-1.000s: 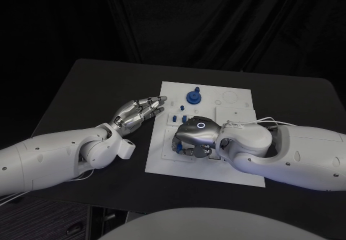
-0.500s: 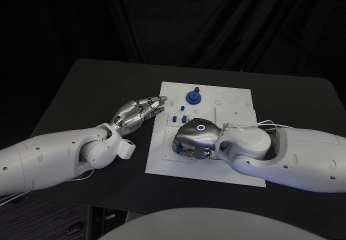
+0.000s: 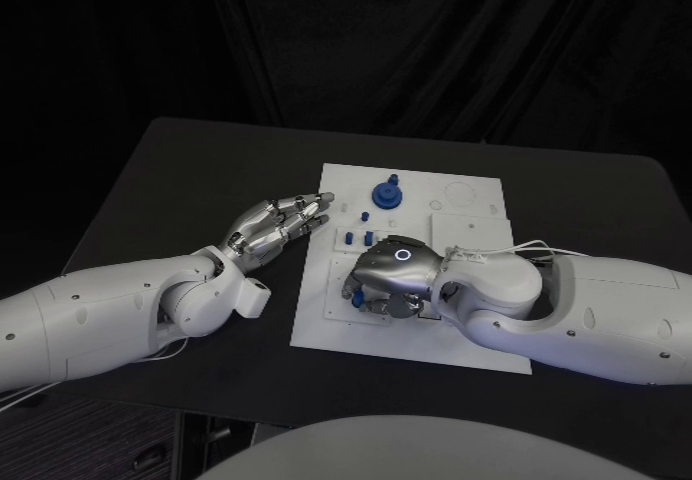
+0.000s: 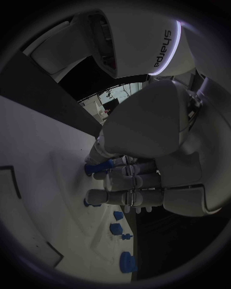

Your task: Assemble the parts on the task board

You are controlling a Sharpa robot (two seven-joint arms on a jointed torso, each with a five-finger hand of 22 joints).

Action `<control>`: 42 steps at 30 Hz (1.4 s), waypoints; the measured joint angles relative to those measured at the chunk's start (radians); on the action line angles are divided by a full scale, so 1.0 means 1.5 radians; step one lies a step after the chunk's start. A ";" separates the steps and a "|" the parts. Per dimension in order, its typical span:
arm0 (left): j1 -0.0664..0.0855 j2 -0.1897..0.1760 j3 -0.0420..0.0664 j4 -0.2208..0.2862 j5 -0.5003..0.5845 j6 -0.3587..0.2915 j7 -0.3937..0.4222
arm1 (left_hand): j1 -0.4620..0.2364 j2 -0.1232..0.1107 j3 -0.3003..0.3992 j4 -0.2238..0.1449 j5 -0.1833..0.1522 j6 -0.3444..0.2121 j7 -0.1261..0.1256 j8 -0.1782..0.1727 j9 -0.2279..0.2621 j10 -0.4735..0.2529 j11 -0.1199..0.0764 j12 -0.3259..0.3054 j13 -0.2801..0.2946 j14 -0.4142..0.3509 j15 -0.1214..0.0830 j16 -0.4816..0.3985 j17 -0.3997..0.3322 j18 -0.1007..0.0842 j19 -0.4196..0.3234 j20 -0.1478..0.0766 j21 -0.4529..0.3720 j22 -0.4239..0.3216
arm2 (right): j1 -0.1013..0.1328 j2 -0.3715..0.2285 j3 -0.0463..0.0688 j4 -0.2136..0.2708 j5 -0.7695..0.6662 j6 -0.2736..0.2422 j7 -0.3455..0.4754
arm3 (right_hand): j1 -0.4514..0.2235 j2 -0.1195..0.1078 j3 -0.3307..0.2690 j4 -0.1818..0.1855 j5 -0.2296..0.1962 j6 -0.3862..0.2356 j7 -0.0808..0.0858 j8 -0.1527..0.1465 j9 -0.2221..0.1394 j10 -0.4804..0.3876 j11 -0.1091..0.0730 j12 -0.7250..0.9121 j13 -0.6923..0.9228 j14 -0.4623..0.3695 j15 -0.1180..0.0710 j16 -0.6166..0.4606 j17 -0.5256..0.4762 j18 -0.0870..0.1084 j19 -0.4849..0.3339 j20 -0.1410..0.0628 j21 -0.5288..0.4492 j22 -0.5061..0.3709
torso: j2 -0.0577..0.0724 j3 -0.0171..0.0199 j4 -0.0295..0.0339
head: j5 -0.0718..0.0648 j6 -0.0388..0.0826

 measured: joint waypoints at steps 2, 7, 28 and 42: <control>0.000 0.000 0.000 0.000 0.000 0.000 0.000 | 0.000 0.000 0.000 0.000 0.000 0.000 0.000 0.000 0.000 0.000 0.000 0.000 0.000 0.000 0.000 0.000 0.000 0.000 0.000 0.000 0.000 0.000 | 0.000 -0.001 0.000 0.001 0.000 0.001 0.000 | -0.014 -0.008 -0.017 0.008 -0.001 -0.048 -0.015 -0.012 -0.010 -0.045 0.010 -0.010 -0.002 -0.016 0.003 -0.011 -0.011 0.009 -0.012 0.006 -0.027 0.000 | 0.000 0.0001 0.0001 | 0.000 0.000; 0.000 0.001 0.000 -0.002 0.000 0.001 0.000 | 0.003 0.003 0.002 -0.002 0.000 0.000 0.000 0.000 0.000 0.000 0.000 0.000 0.000 0.000 0.000 0.000 0.000 0.000 0.000 0.000 0.000 0.000 | -0.001 -0.001 -0.001 0.003 -0.001 0.003 0.001 | -0.028 -0.021 -0.084 0.045 -0.007 -0.150 -0.046 -0.012 -0.034 -0.162 0.027 -0.022 0.003 -0.061 0.010 -0.039 -0.039 0.008 -0.036 0.019 -0.061 0.000 | -0.001 0.0000 0.0007 | 0.000 0.000; -0.002 -0.004 0.000 -0.002 0.000 0.002 0.000 | 0.003 0.003 0.003 -0.003 0.000 0.002 0.002 0.000 0.000 0.002 0.002 0.000 0.000 0.000 0.000 0.000 0.000 0.000 0.000 0.000 0.000 0.000 | 0.079 -0.142 0.000 0.076 0.100 -0.101 0.016 | 0.006 -0.007 -0.076 0.053 0.017 -0.159 -0.012 0.011 -0.050 -0.195 0.028 0.049 0.027 -0.036 0.010 0.006 -0.004 -0.007 -0.016 0.020 -0.069 0.000 | -0.002 0.0004 -0.0002 | -0.013 0.000; -0.003 -0.007 0.000 0.001 0.000 -0.003 0.001 | 0.003 0.003 0.003 -0.003 0.000 0.002 0.002 0.000 0.000 0.002 0.002 0.003 0.000 0.000 0.000 0.003 0.001 0.000 0.000 0.000 0.000 0.000 | 0.172 -0.296 -0.002 0.103 0.370 -0.134 -0.018 | 0.026 0.035 -0.040 0.044 0.102 0.060 -0.009 0.109 0.006 0.007 -0.045 0.318 0.169 0.028 -0.036 0.057 0.042 -0.007 0.044 -0.019 0.031 0.000 | -0.002 -0.0020 0.0008 | -0.063 0.000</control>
